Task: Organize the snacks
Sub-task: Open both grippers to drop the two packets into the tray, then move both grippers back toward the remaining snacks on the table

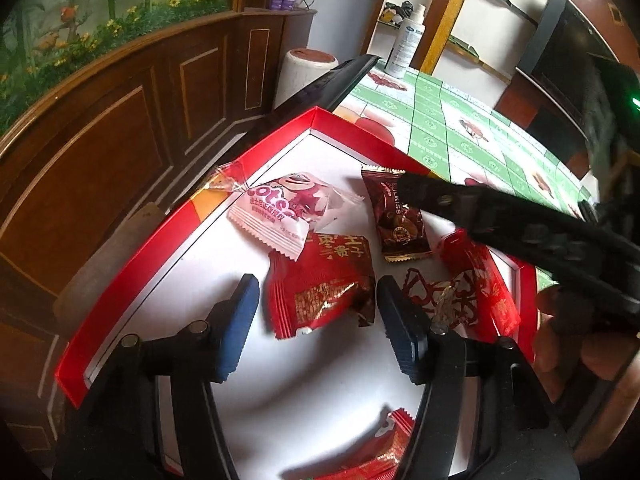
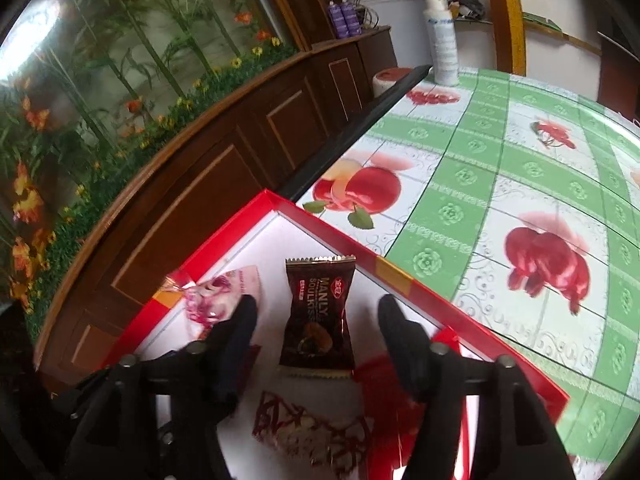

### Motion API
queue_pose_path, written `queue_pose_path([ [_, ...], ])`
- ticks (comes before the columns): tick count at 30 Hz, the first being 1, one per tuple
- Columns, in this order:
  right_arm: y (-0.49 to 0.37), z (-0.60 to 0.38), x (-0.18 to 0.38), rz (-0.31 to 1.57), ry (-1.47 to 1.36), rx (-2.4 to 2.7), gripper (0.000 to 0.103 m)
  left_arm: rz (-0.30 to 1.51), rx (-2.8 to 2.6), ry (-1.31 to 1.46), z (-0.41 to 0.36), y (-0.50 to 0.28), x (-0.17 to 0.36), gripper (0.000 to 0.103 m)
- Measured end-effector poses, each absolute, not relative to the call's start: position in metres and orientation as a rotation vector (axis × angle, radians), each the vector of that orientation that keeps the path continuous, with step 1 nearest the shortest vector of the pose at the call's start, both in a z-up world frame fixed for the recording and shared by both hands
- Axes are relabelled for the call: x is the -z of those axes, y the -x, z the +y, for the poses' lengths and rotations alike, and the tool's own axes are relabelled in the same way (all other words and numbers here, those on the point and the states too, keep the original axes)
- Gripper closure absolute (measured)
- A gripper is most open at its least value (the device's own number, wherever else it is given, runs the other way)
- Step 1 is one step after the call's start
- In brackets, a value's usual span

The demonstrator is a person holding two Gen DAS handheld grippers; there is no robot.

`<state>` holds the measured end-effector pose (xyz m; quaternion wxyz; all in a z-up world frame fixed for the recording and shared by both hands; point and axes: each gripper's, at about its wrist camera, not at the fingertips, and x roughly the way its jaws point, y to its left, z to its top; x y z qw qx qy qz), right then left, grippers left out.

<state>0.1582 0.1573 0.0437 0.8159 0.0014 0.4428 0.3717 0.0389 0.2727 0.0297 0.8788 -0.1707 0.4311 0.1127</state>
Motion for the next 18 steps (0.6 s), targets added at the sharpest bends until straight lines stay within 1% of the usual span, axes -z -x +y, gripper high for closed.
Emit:
queue_pose_path([
  [6, -0.141, 0.130, -0.057, 0.919, -0.042, -0.795, 0.024, 0.900, -0.239, 0.344, 0.265, -0.031, -0.033, 0.041],
  [8, -0.134, 0.121, -0.059, 0.913, -0.056, -0.796, 0.018, 0.894, -0.233, 0.336, 0.260, -0.027, -0.036, 0.041],
  [16, -0.103, 0.075, -0.063, 0.903, -0.110, -0.813, 0.011, 0.879, -0.183, 0.304, 0.236, -0.008, -0.052, 0.041],
  [18, -0.095, 0.059, -0.064, 0.897, -0.117, -0.813, 0.010, 0.879, -0.168, 0.298, 0.231, -0.006, -0.054, 0.041],
])
